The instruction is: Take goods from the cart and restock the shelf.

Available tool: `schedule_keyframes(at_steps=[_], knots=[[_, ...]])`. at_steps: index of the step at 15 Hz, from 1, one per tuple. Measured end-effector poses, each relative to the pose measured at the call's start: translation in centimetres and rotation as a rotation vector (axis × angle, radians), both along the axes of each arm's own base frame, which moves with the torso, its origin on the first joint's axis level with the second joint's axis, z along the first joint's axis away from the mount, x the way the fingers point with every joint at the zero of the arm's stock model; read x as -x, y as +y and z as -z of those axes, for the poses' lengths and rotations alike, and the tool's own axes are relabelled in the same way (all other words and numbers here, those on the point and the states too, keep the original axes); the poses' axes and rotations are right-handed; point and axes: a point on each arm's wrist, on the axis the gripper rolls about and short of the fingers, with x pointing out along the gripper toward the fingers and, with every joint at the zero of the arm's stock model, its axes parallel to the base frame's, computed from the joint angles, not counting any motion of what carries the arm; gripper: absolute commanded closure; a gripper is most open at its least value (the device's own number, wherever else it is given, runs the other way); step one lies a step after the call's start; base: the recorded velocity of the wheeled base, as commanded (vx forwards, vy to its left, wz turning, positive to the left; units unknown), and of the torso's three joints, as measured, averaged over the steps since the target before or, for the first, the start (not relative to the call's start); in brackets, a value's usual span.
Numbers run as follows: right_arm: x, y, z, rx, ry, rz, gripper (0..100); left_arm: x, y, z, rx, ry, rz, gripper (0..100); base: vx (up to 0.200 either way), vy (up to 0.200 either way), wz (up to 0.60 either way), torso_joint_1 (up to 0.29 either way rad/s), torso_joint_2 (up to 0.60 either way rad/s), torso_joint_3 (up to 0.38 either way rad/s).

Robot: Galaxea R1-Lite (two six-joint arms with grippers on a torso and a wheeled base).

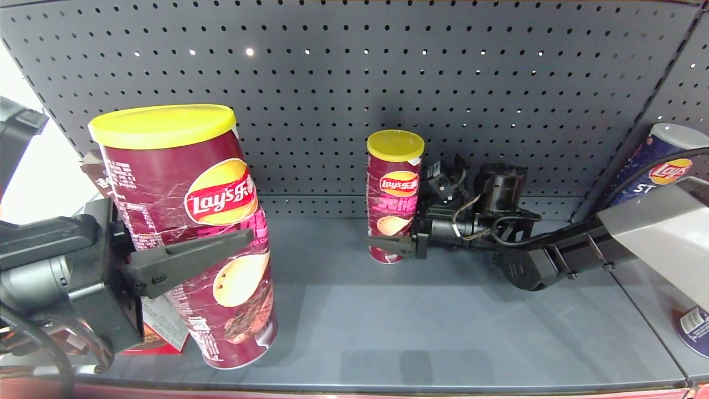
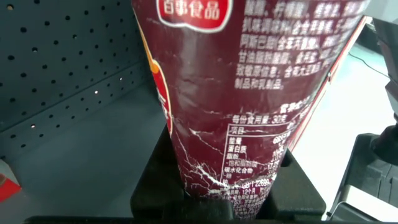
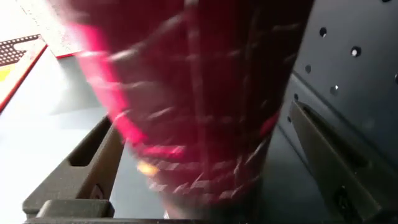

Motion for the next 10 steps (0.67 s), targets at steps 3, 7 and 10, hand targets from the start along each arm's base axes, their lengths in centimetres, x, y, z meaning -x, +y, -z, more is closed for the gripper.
schedule_keyframes(at_steps=[3,7,10], knots=[[-0.3,0.3,0.2,-0.008,-0.005,-0.006,100,0.0,0.0,0.0,0.0,0.001,-0.002,100,0.0,0.0,0.0,0.0,0.0,0.0],[0.1,0.4,-0.1,-0.008,-0.005,-0.012,100,0.1,0.1,0.3,-0.004,0.009,-0.004,100,0.0,0.0,0.0,0.0,0.0,0.0],[1.0,0.4,-1.3,-0.019,-0.023,0.0,100,0.3,0.2,0.6,-0.006,0.016,-0.002,100,0.0,0.0,0.0,0.0,0.0,0.0]])
